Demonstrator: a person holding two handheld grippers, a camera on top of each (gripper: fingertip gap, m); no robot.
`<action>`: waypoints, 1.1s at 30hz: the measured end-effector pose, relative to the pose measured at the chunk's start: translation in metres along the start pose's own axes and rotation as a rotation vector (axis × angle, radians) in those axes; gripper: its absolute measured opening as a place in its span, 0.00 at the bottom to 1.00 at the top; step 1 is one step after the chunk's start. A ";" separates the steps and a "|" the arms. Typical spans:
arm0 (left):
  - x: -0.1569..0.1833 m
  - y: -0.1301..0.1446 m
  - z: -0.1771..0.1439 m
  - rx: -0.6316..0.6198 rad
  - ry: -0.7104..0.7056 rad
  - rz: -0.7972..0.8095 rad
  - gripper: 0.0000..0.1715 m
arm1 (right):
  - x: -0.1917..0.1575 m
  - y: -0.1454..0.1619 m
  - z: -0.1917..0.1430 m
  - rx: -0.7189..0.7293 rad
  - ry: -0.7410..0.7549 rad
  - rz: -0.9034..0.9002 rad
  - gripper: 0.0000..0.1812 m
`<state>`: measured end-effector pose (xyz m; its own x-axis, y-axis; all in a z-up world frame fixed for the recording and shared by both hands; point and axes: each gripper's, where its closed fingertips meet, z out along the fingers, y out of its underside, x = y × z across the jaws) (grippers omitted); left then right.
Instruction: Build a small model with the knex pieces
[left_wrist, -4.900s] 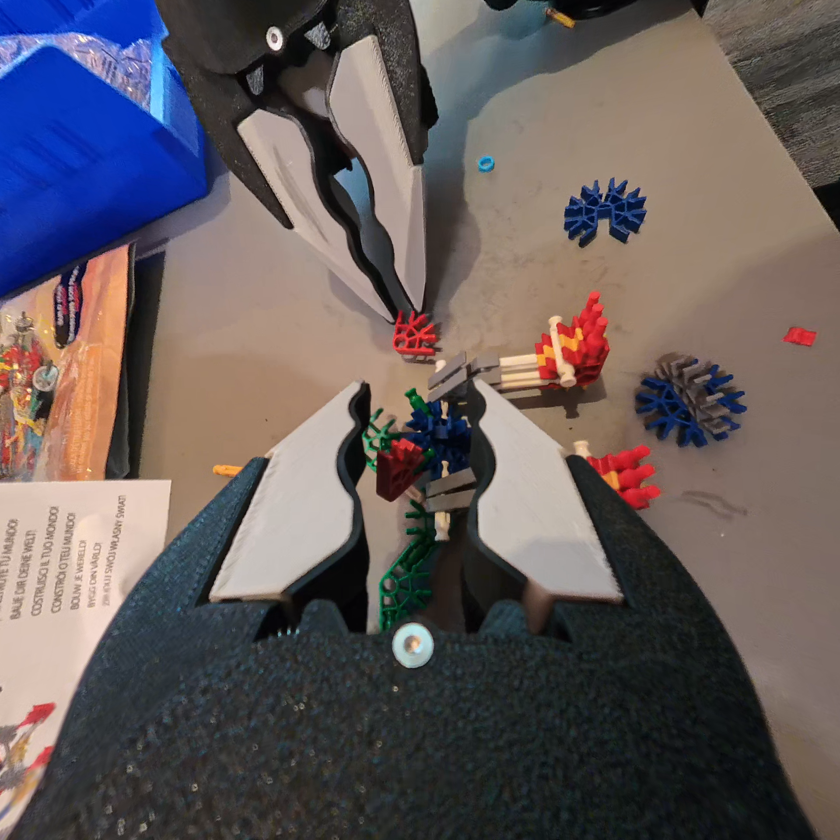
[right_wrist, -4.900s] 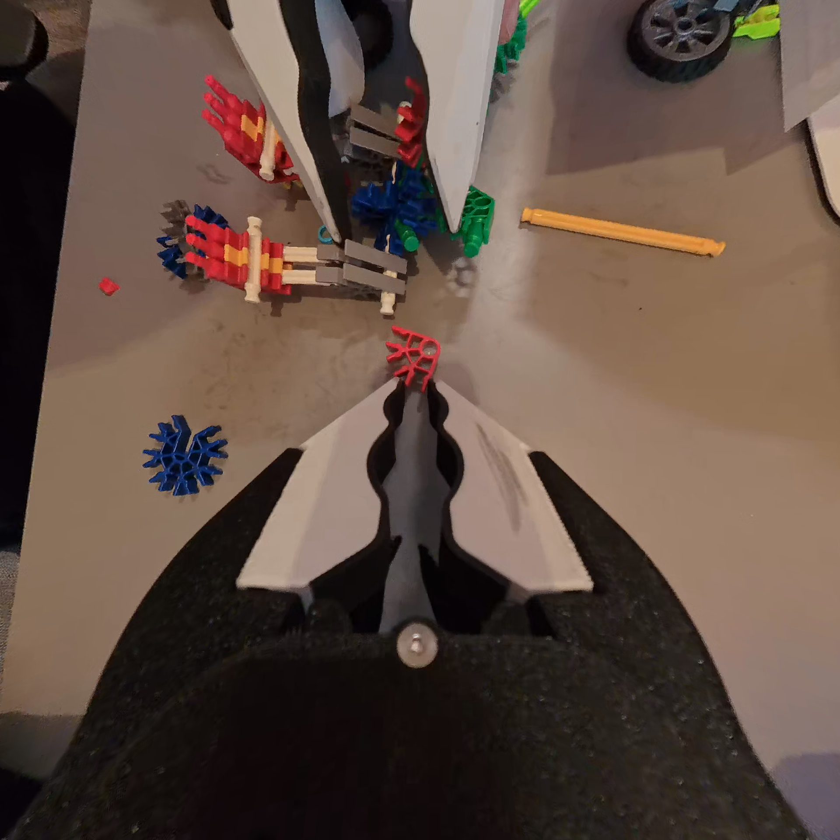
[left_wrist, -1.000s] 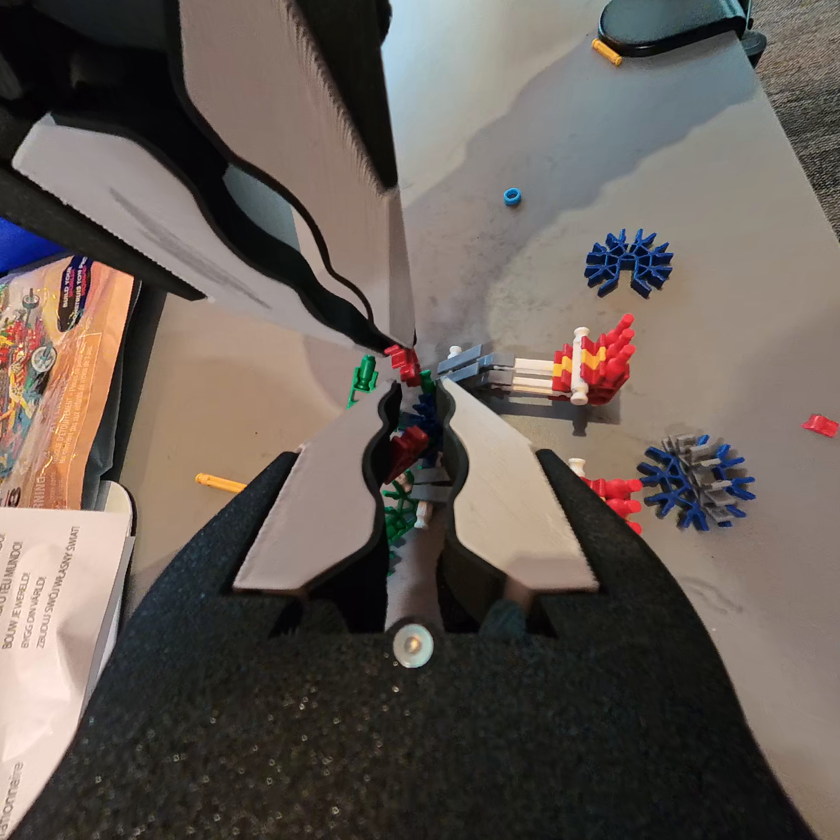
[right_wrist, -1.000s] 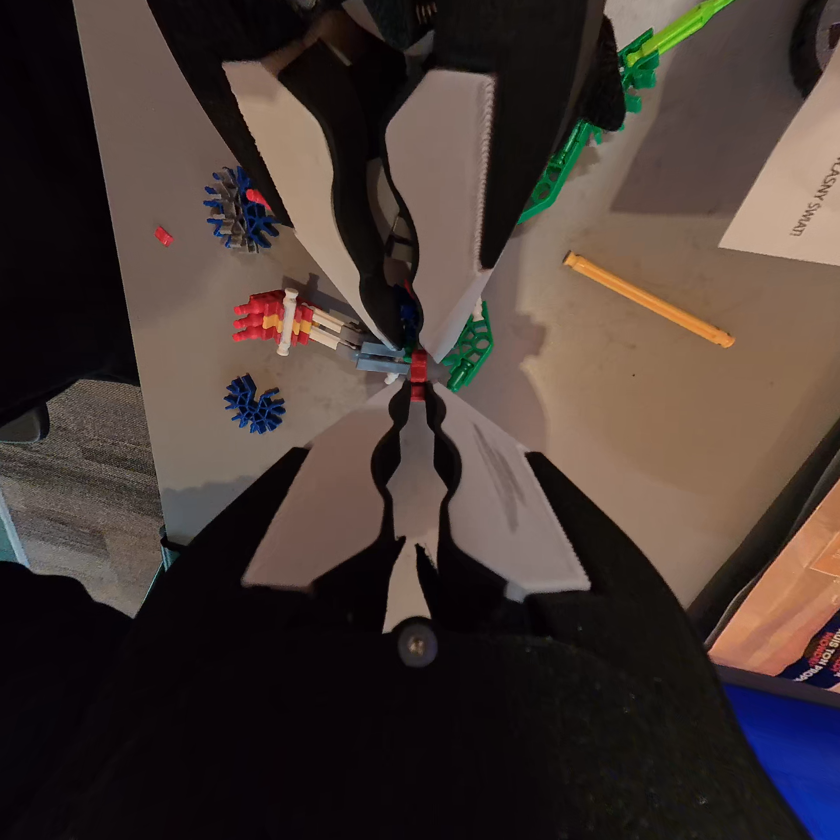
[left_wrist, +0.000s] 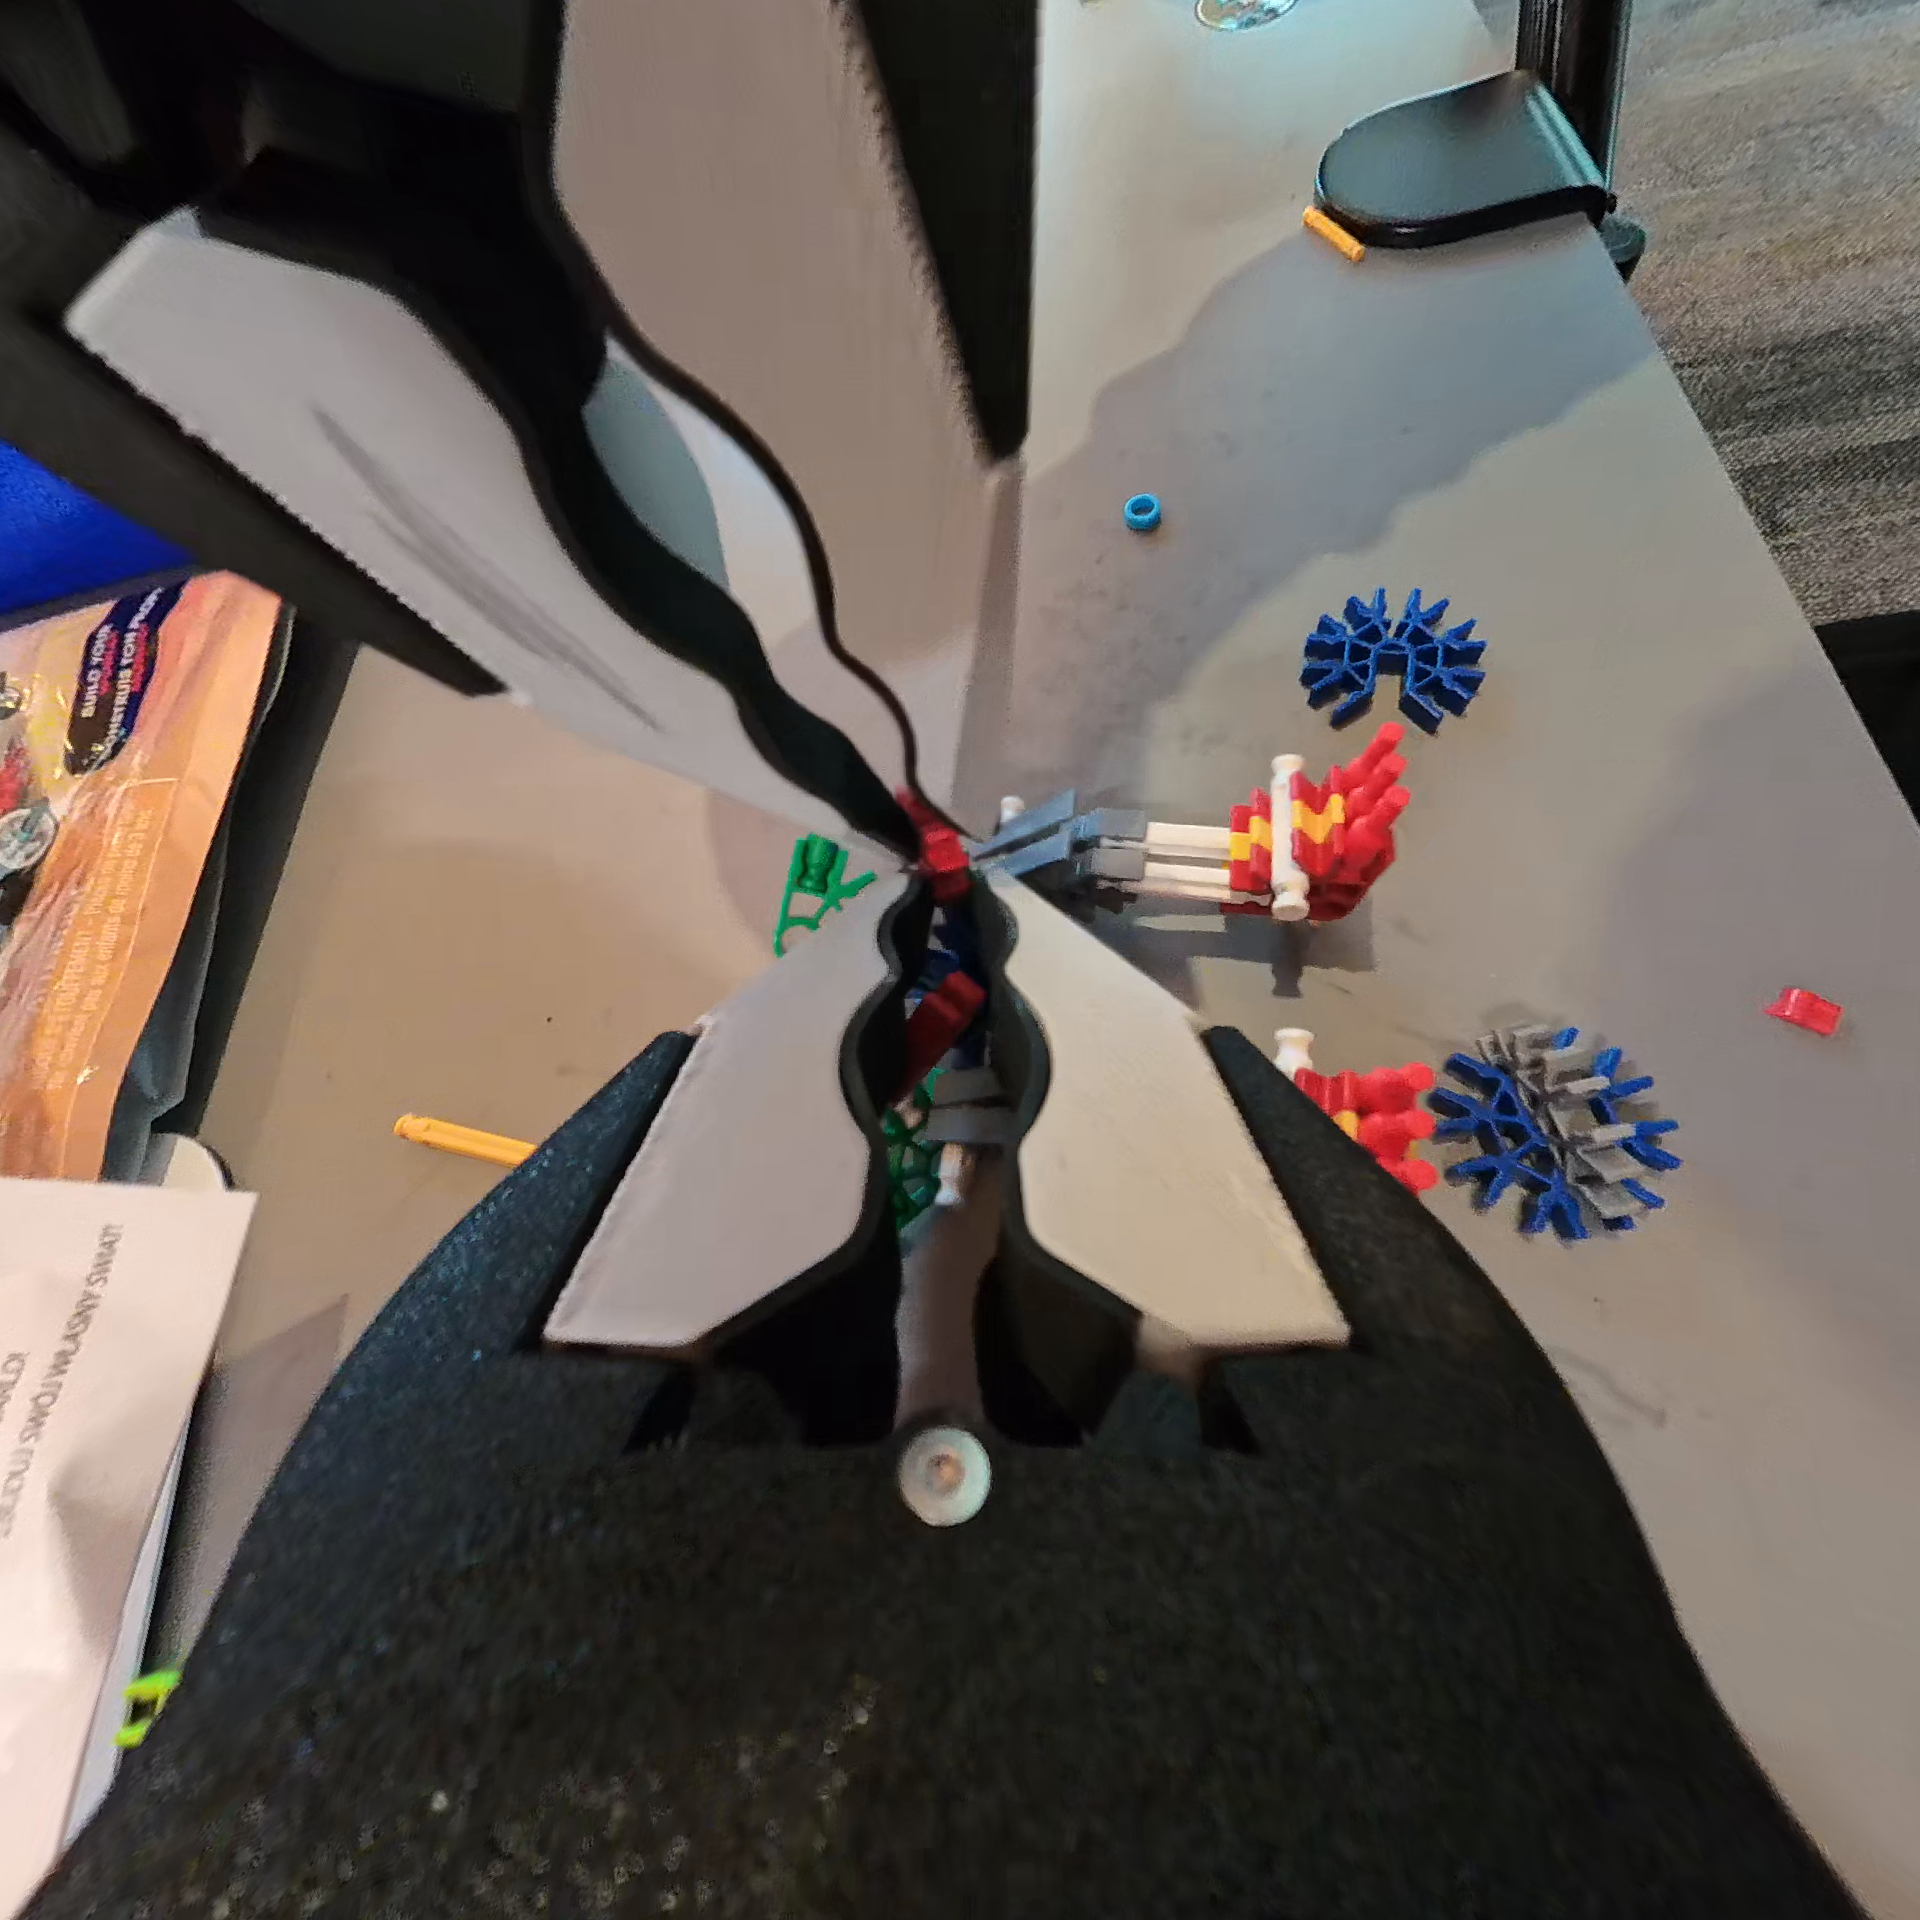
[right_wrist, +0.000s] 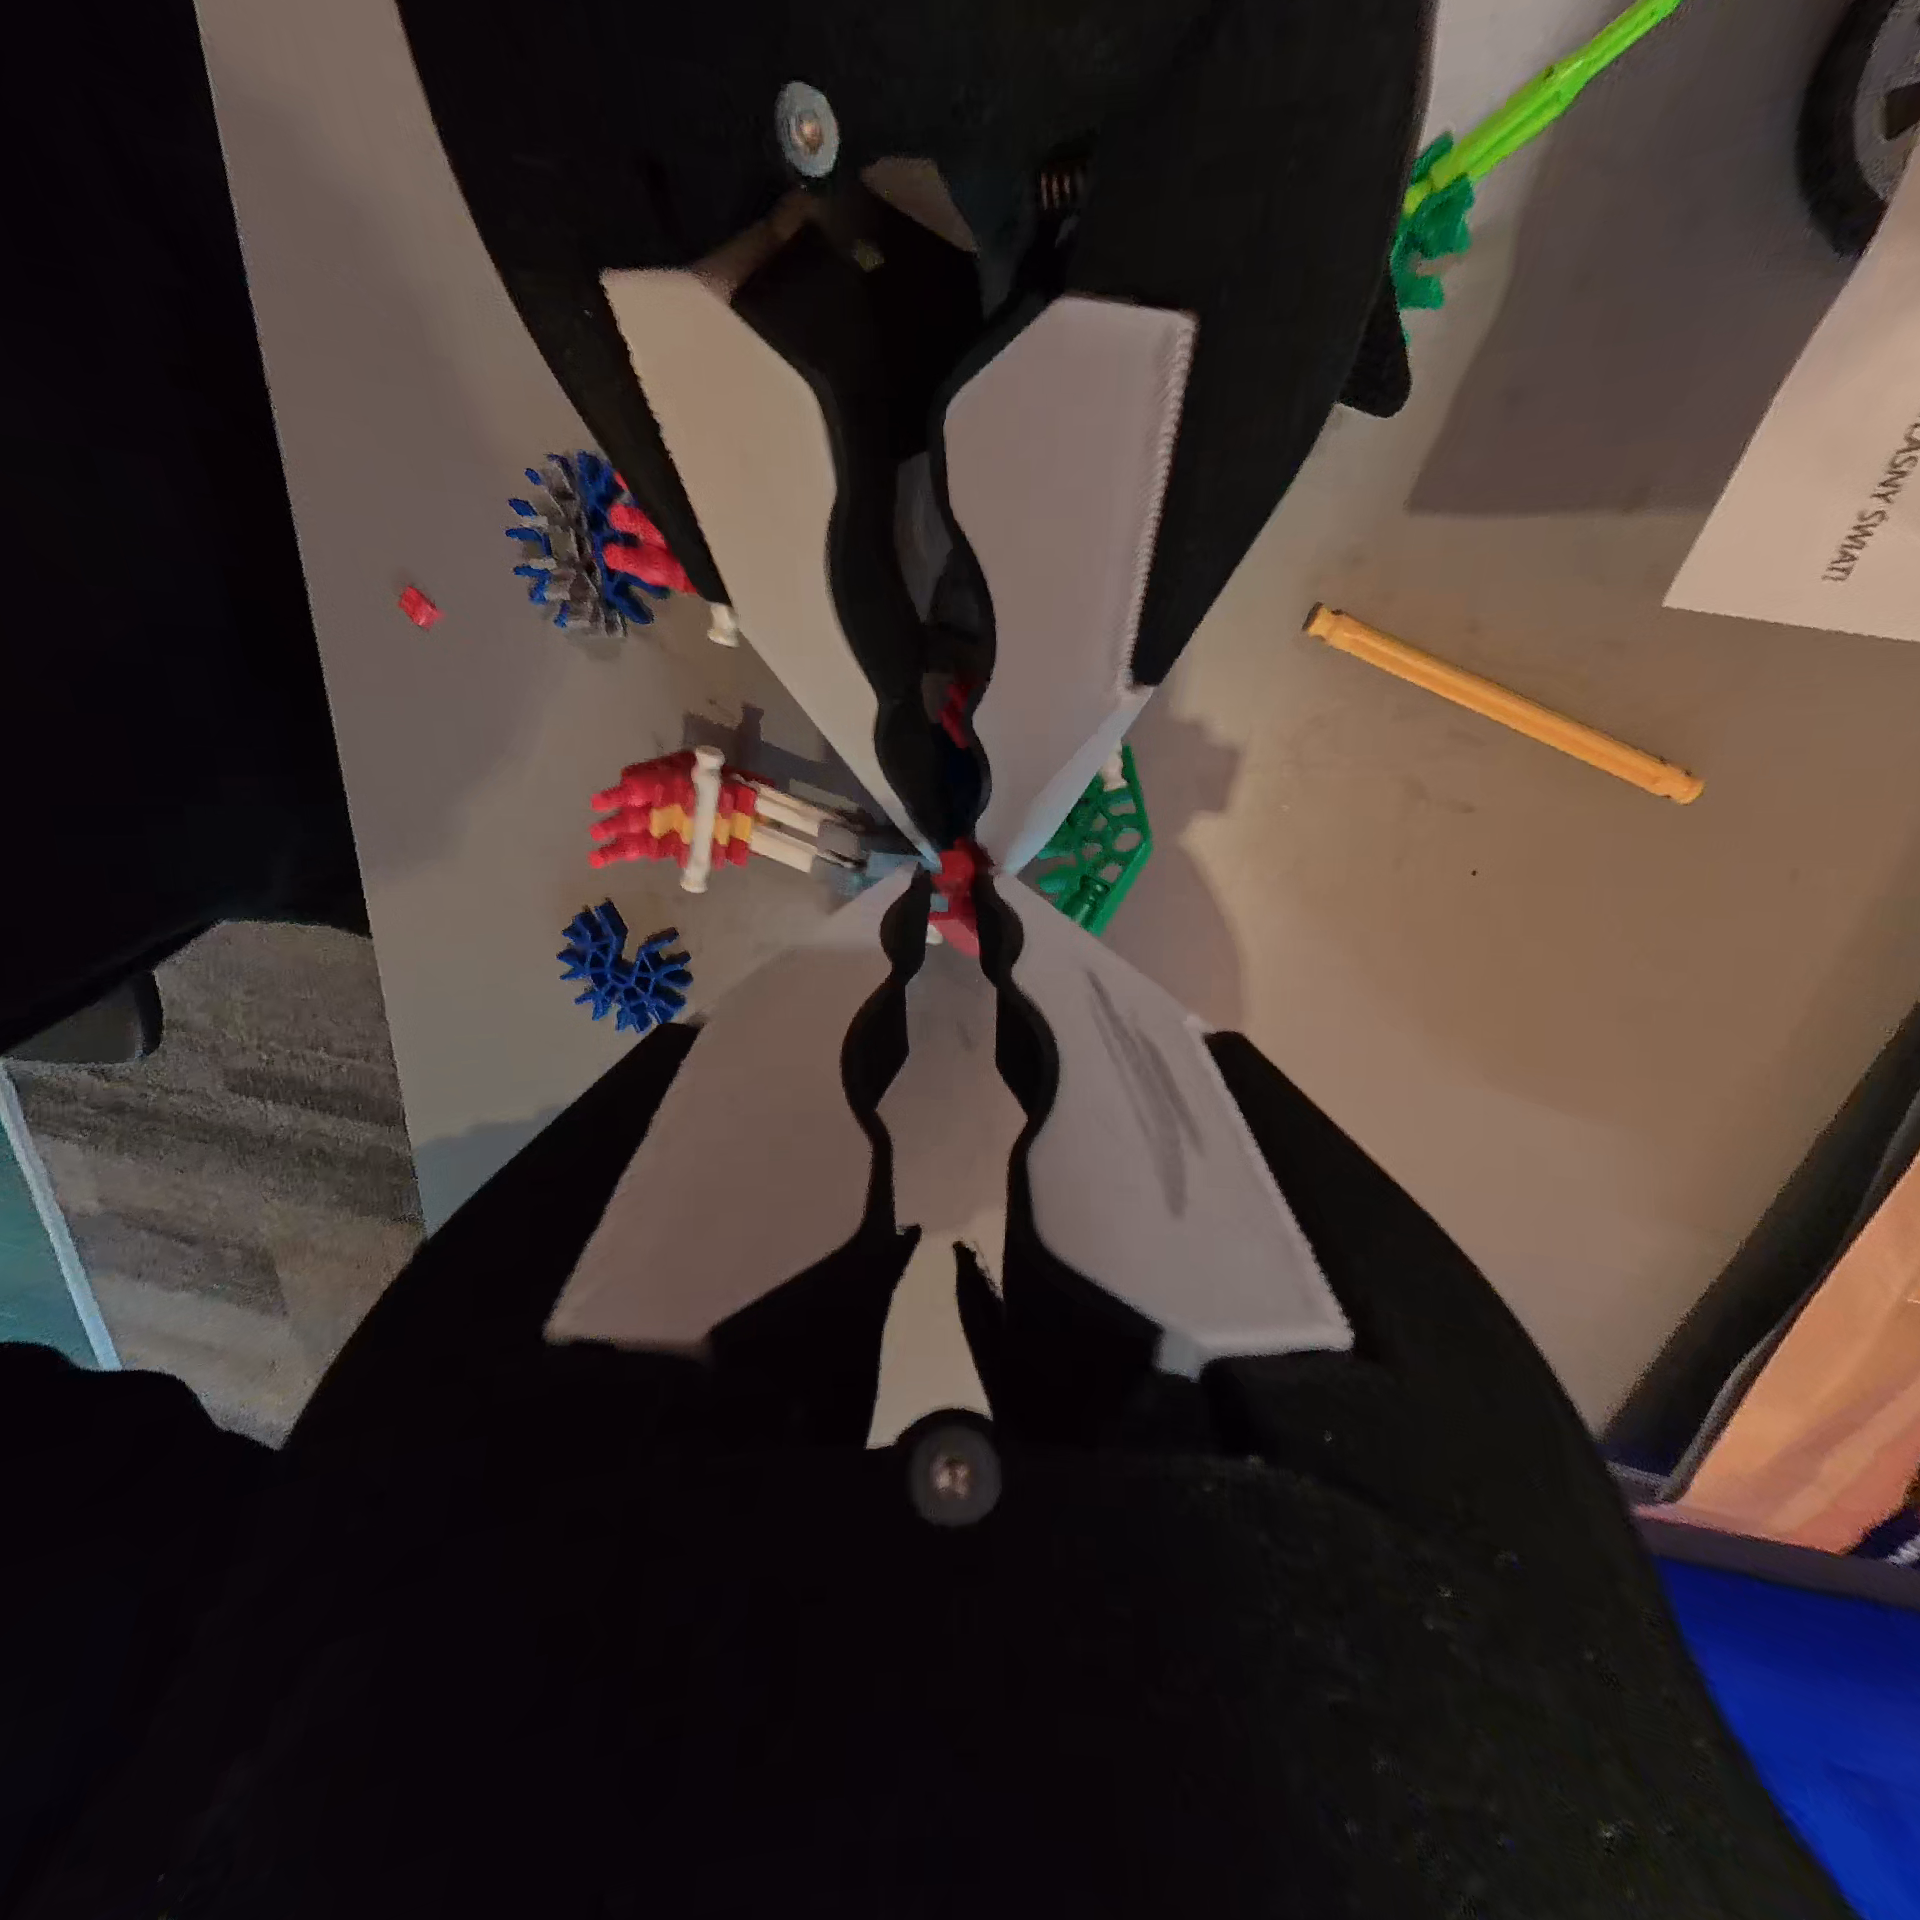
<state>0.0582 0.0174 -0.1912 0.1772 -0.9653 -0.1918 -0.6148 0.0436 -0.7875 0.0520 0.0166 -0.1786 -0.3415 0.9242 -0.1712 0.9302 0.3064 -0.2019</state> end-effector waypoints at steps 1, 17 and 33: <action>-0.001 0.000 0.000 0.002 0.000 -0.003 0.03 | -0.001 -0.001 0.000 0.024 0.000 0.004 0.05; 0.000 -0.001 0.002 0.007 0.007 -0.007 0.03 | 0.006 0.007 0.009 0.377 0.228 -0.018 0.06; 0.000 -0.001 0.003 0.029 0.010 -0.032 0.04 | 0.008 0.007 0.015 0.483 0.364 -0.096 0.04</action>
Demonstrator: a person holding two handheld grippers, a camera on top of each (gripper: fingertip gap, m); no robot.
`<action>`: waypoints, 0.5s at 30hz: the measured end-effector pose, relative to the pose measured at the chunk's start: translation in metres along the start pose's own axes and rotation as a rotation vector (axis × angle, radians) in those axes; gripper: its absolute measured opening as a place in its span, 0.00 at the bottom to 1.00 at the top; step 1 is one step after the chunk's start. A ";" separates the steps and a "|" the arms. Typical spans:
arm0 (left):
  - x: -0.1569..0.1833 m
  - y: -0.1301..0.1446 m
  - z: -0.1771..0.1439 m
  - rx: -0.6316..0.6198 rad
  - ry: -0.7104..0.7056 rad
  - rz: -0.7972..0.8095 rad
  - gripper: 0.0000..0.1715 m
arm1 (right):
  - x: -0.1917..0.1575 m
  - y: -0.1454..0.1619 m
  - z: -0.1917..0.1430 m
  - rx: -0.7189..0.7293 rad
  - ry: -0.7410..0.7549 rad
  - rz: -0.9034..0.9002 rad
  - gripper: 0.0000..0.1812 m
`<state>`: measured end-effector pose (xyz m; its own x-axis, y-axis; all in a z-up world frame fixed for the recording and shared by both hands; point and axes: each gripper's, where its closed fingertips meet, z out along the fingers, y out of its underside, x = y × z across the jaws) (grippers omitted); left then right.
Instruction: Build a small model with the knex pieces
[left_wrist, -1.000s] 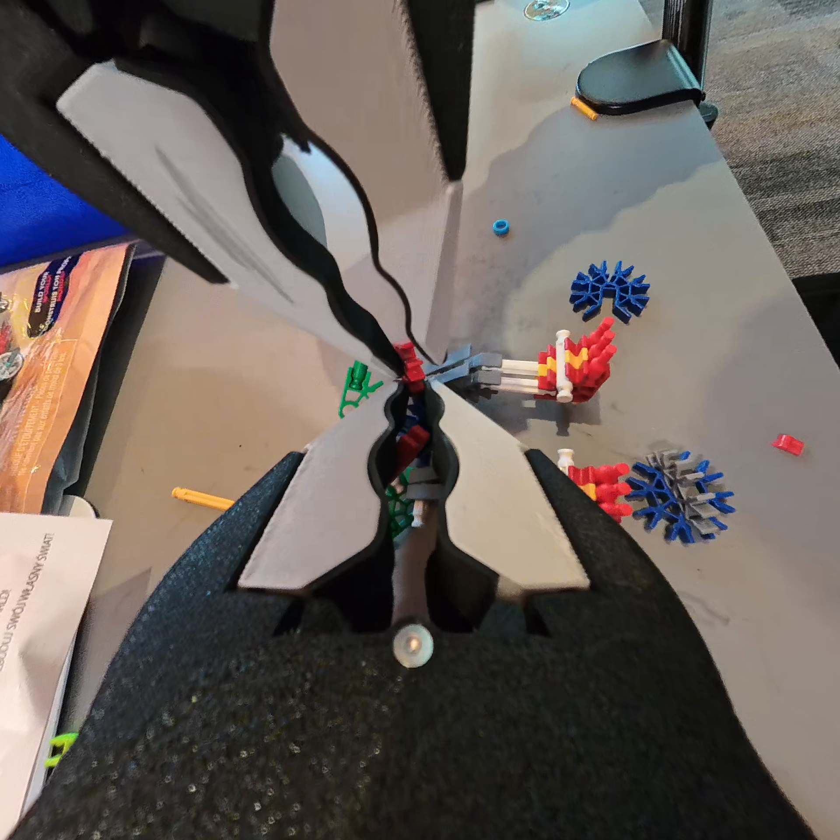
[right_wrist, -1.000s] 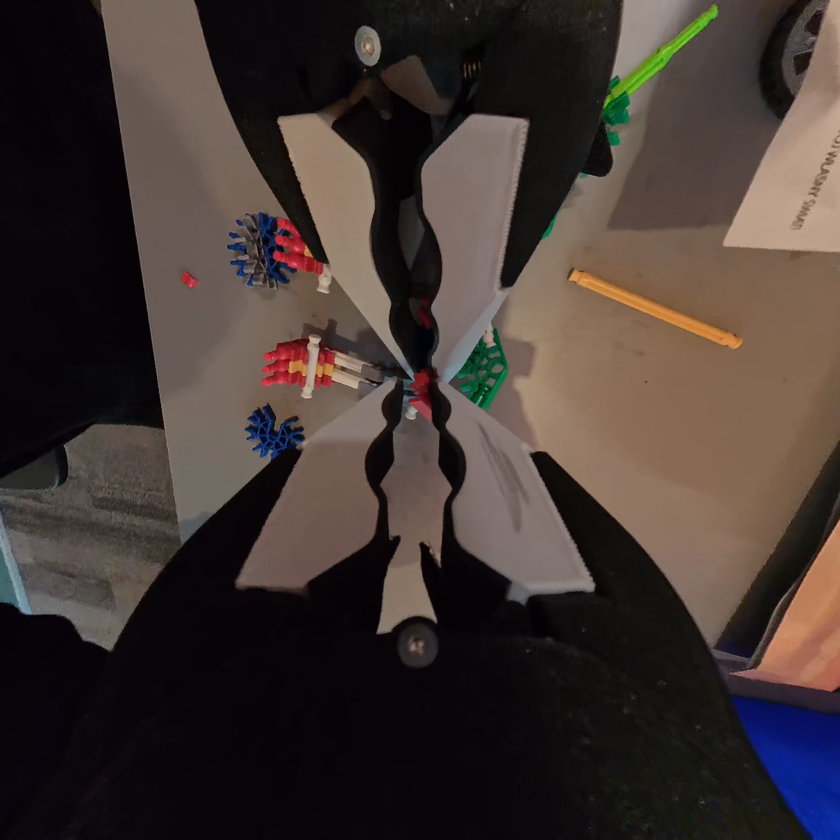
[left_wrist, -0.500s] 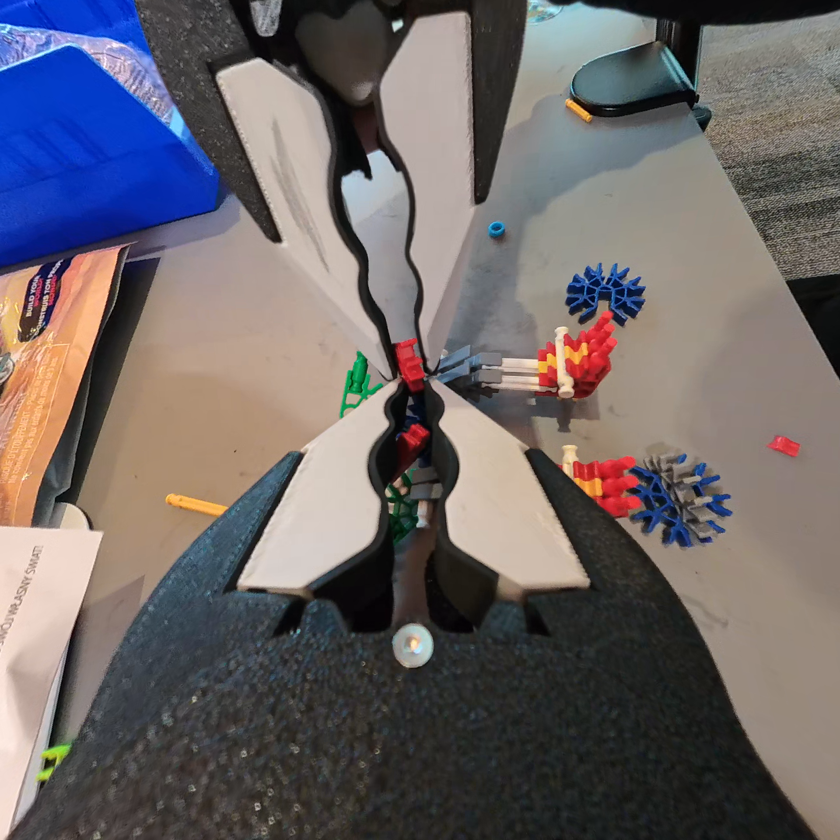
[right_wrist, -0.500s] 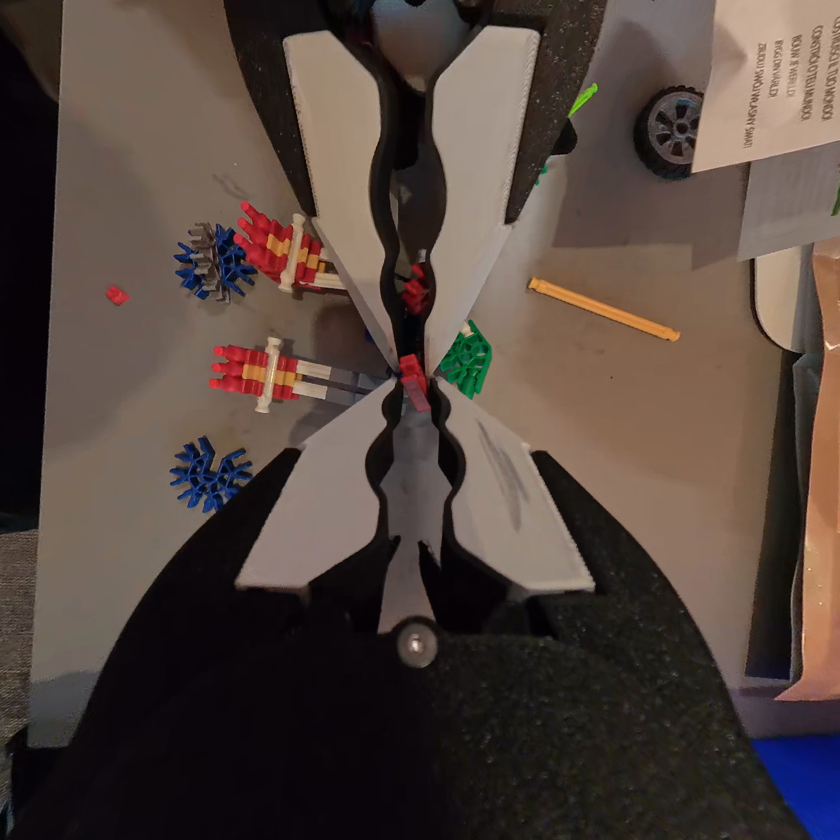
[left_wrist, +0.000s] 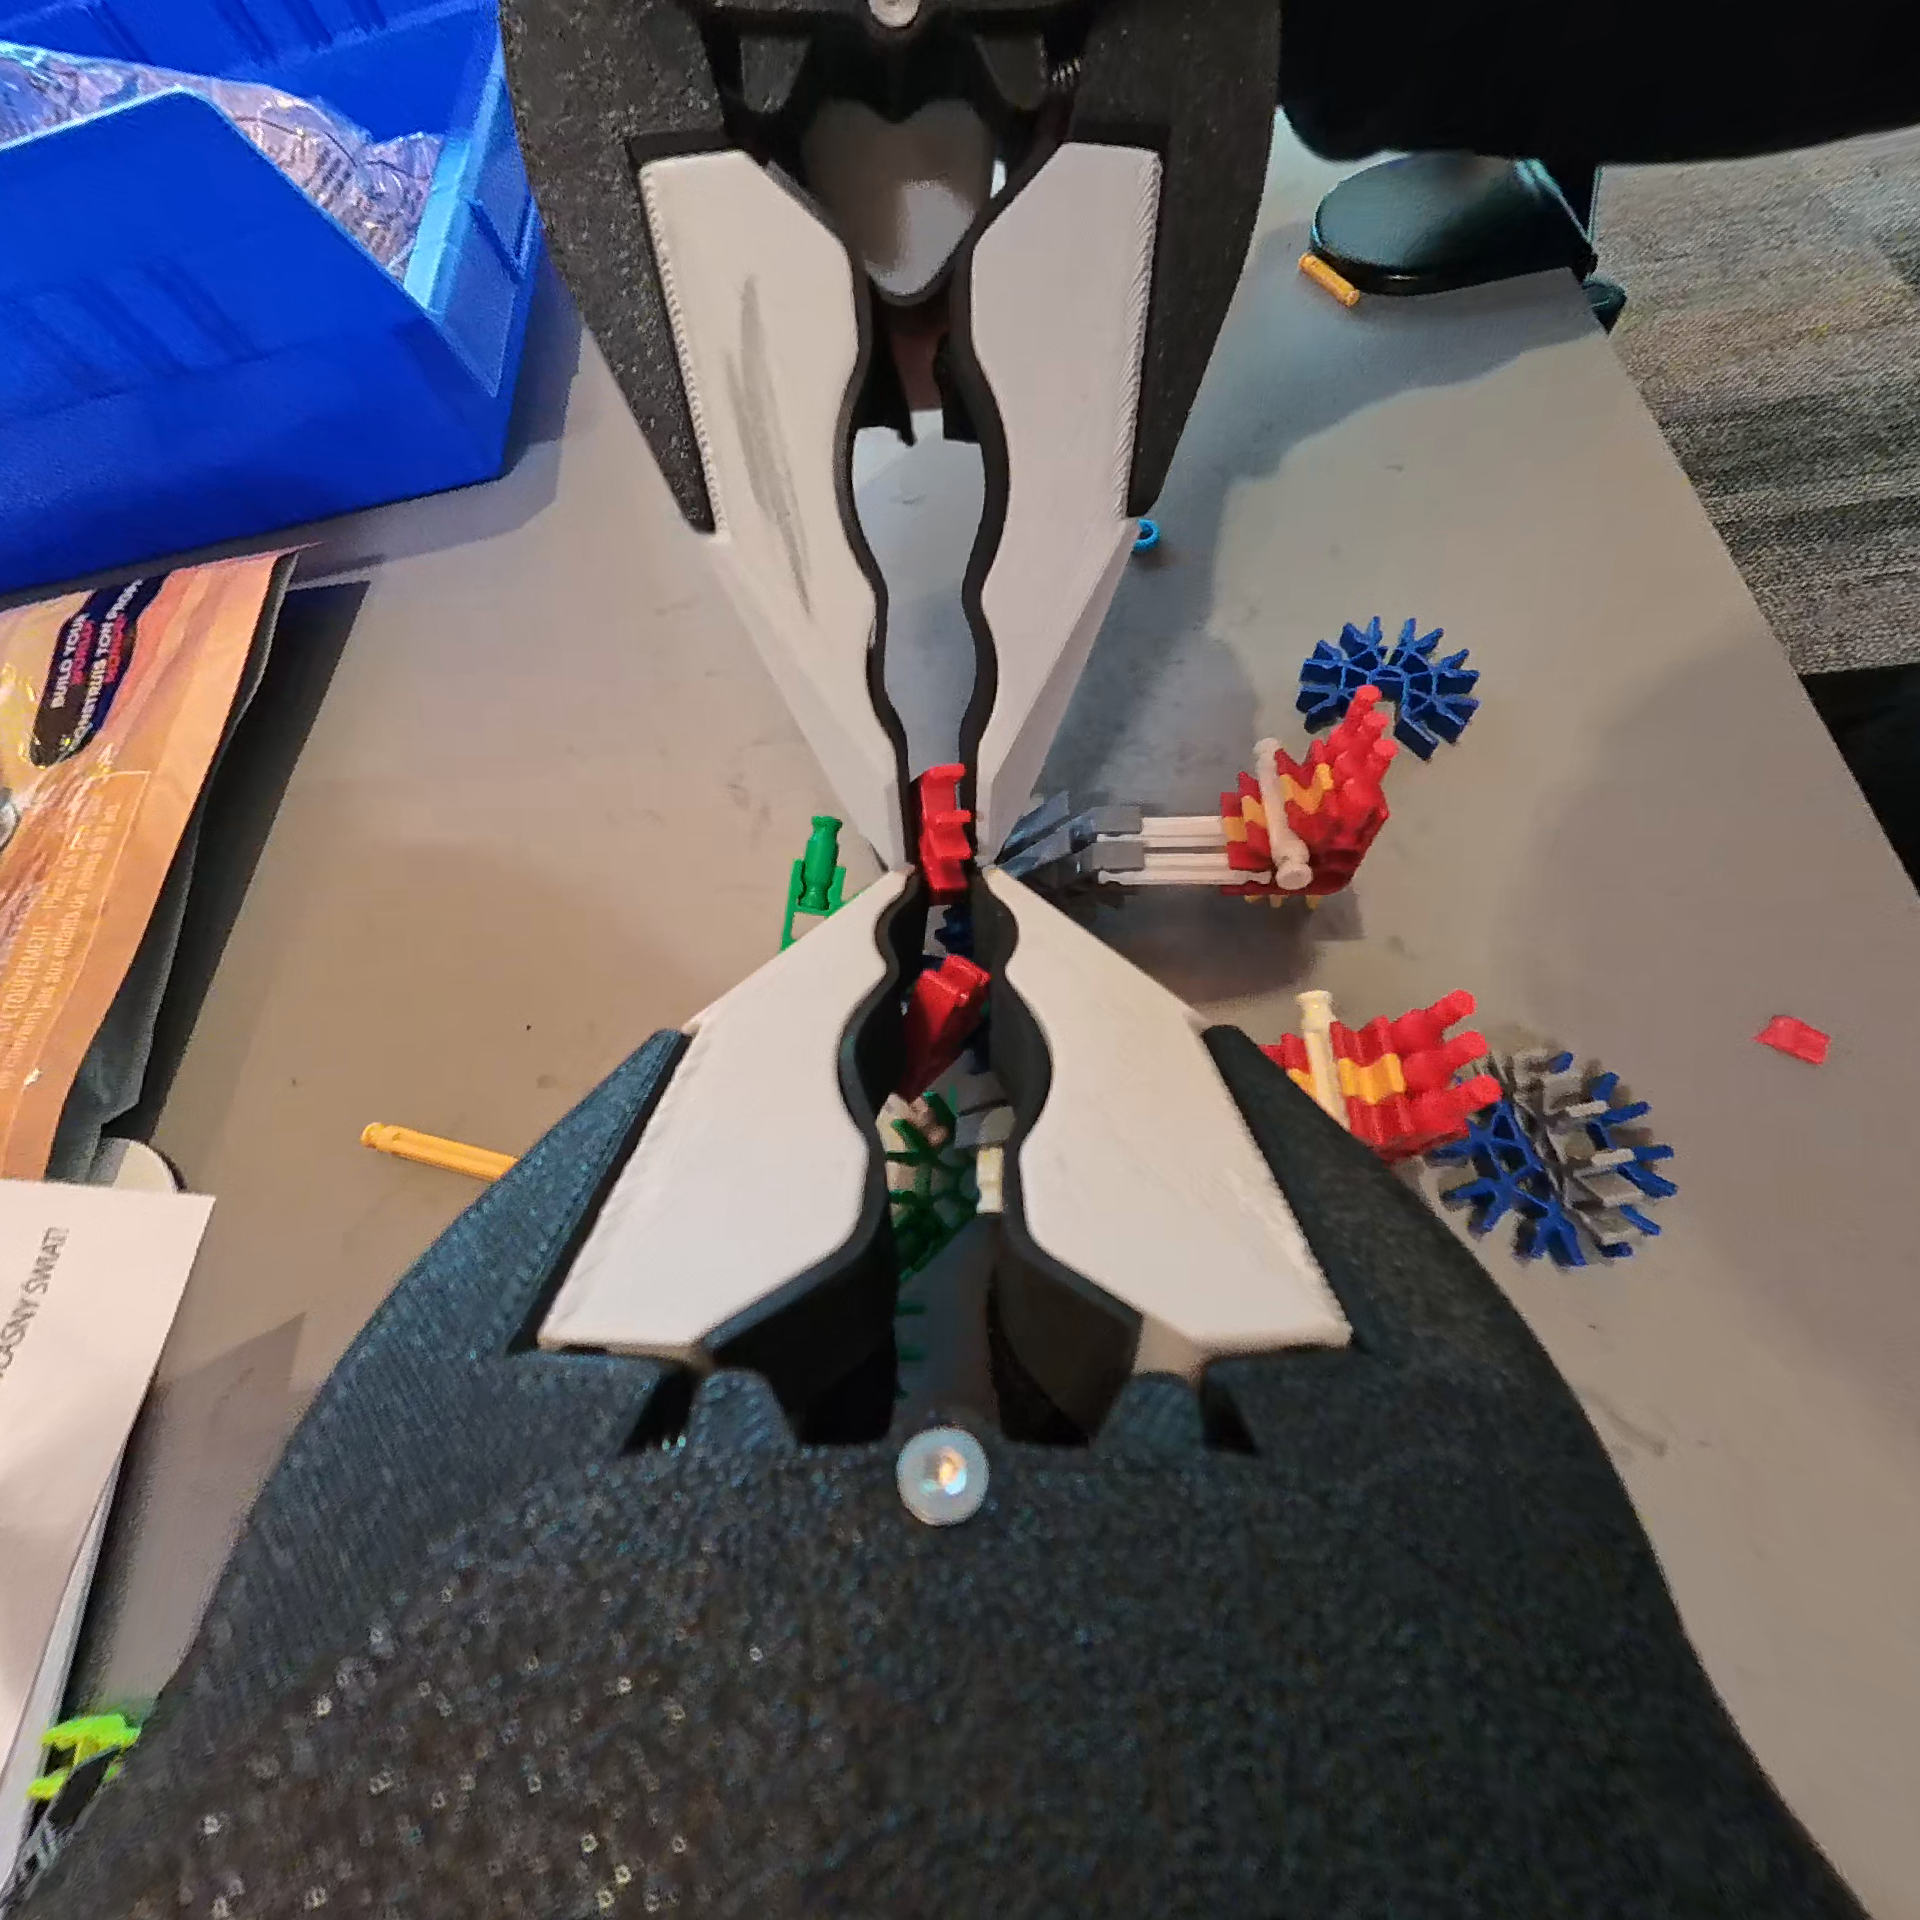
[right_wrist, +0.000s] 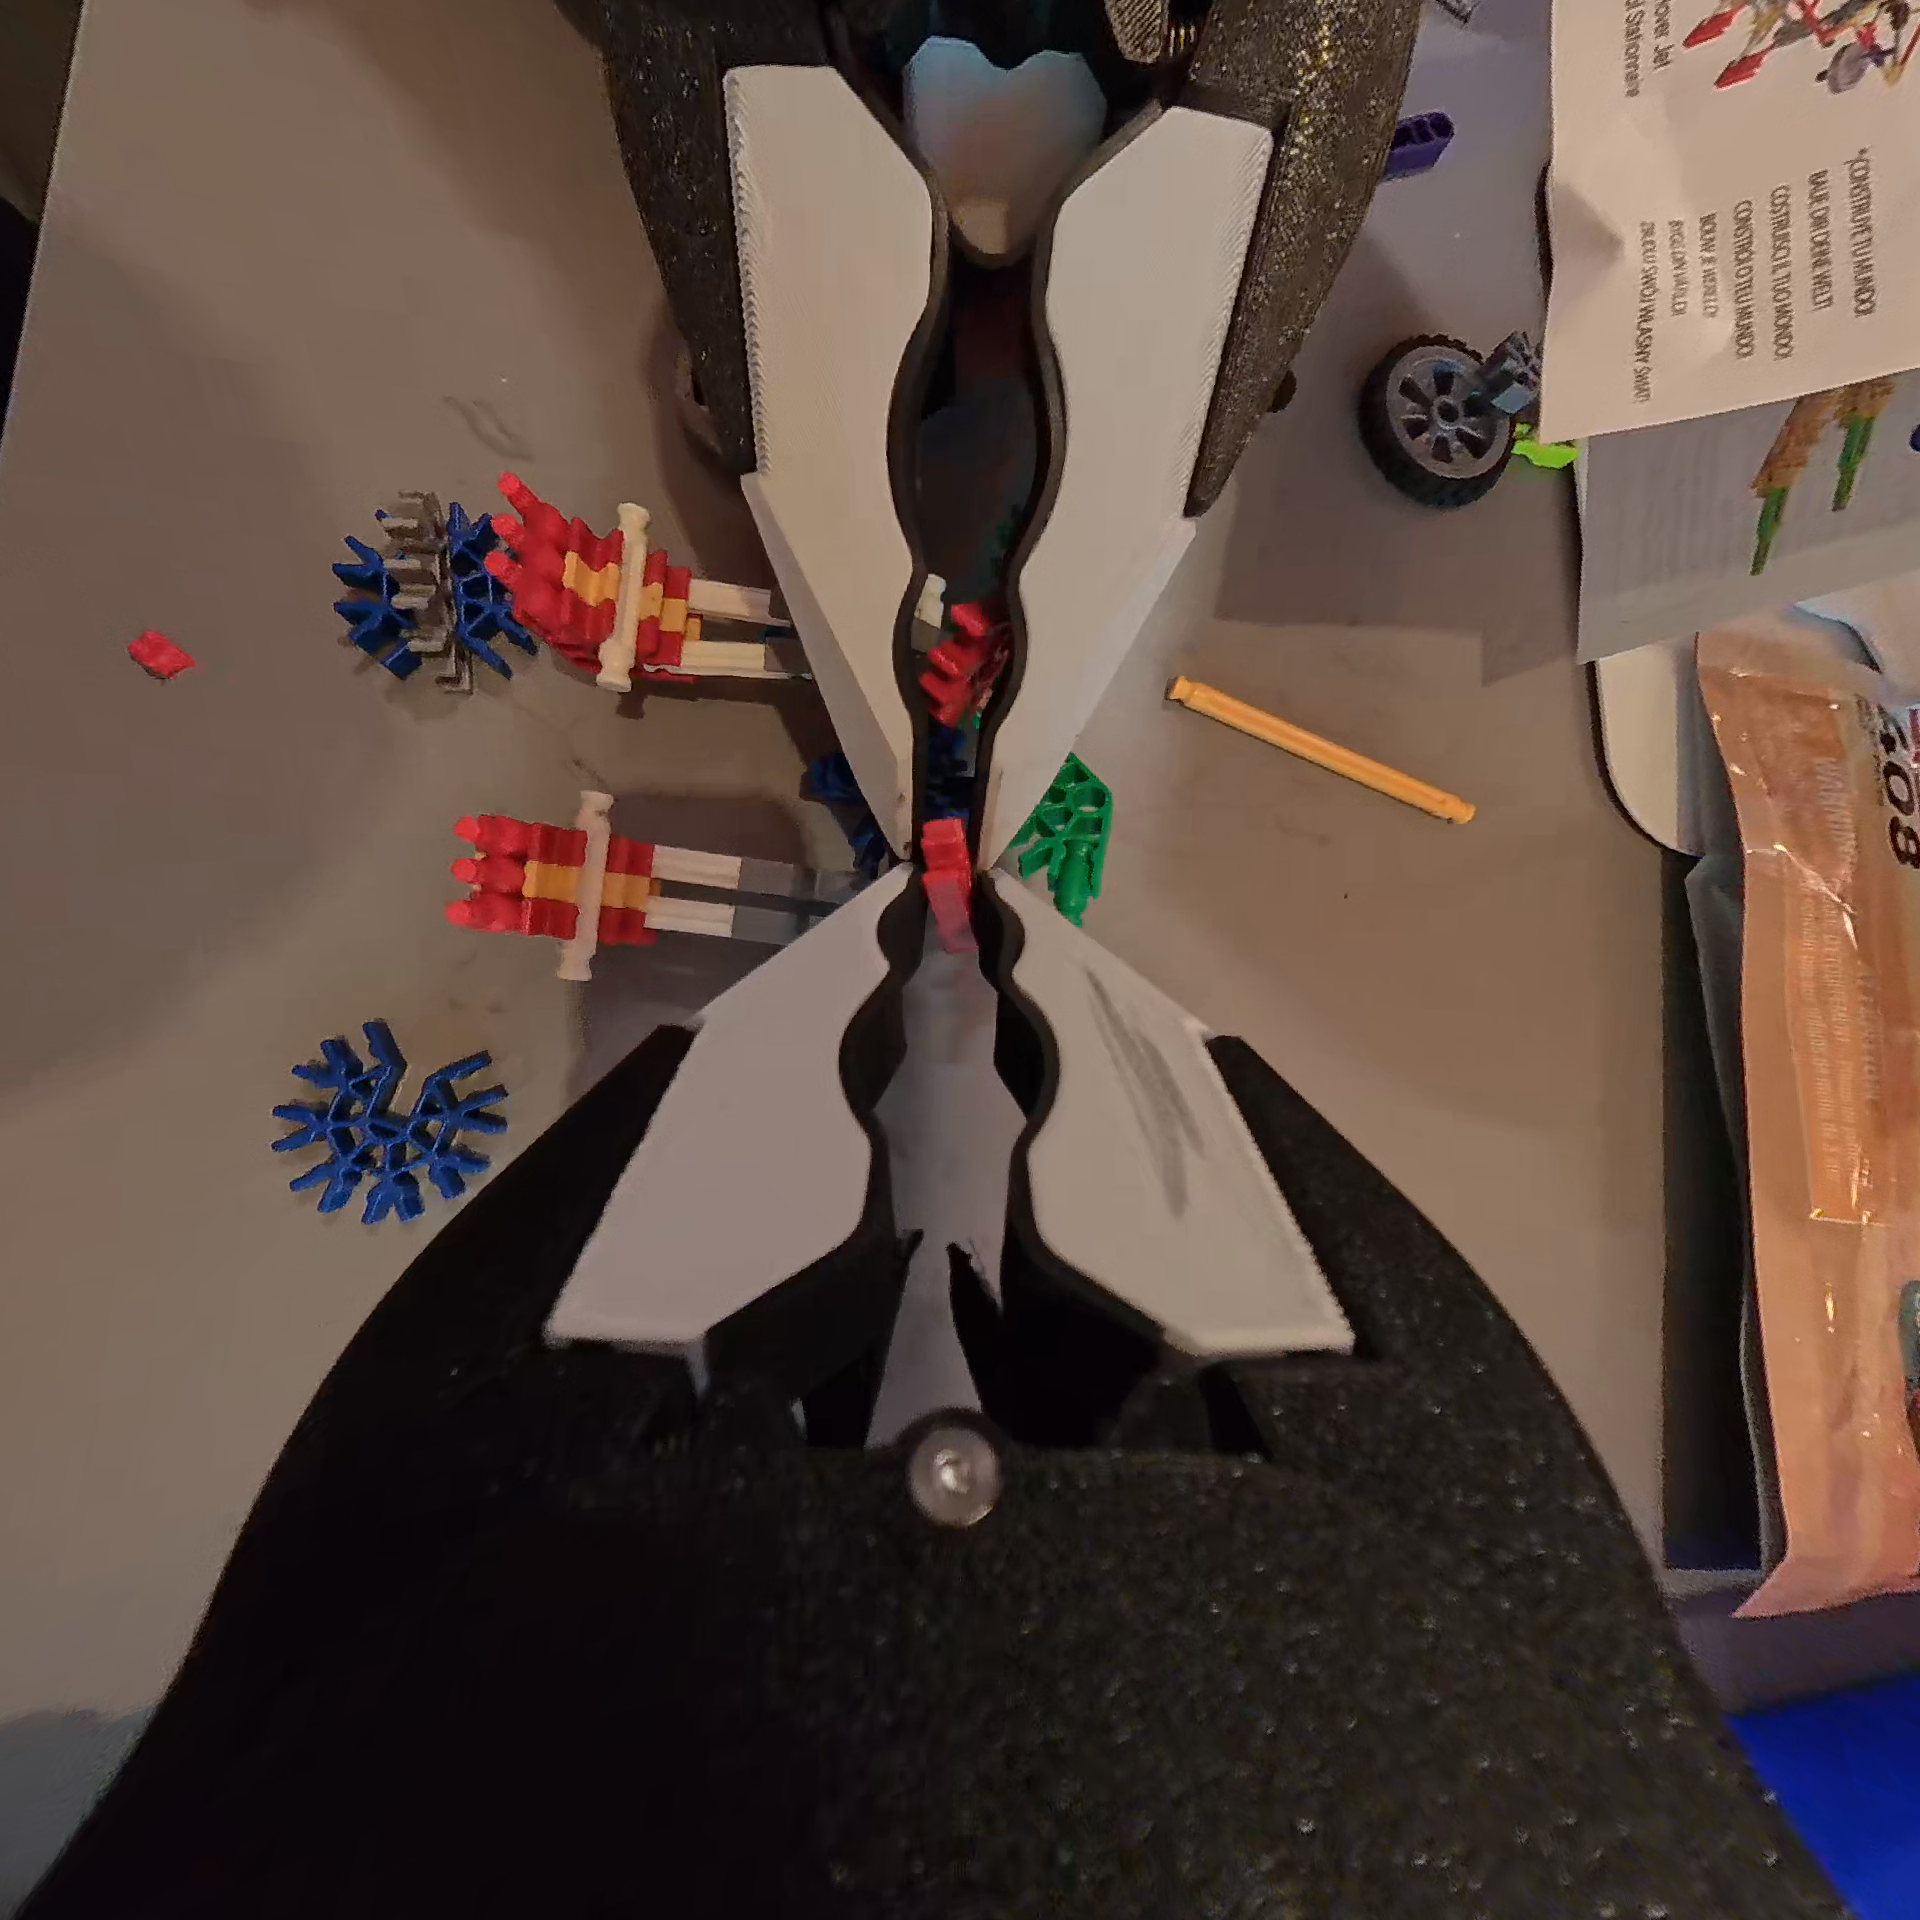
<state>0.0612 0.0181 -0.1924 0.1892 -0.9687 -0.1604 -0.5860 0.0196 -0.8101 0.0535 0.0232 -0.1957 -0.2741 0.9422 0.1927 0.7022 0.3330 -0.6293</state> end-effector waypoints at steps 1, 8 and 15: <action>0.000 0.000 0.000 0.001 0.001 -0.002 0.05 | 0.000 0.000 0.000 0.006 -0.003 0.003 0.04; 0.001 0.000 0.001 -0.006 -0.012 0.024 0.04 | -0.002 0.001 0.000 0.021 -0.030 -0.002 0.03; 0.003 -0.001 0.002 -0.003 -0.020 0.047 0.02 | -0.004 0.001 0.001 0.007 -0.036 -0.017 0.02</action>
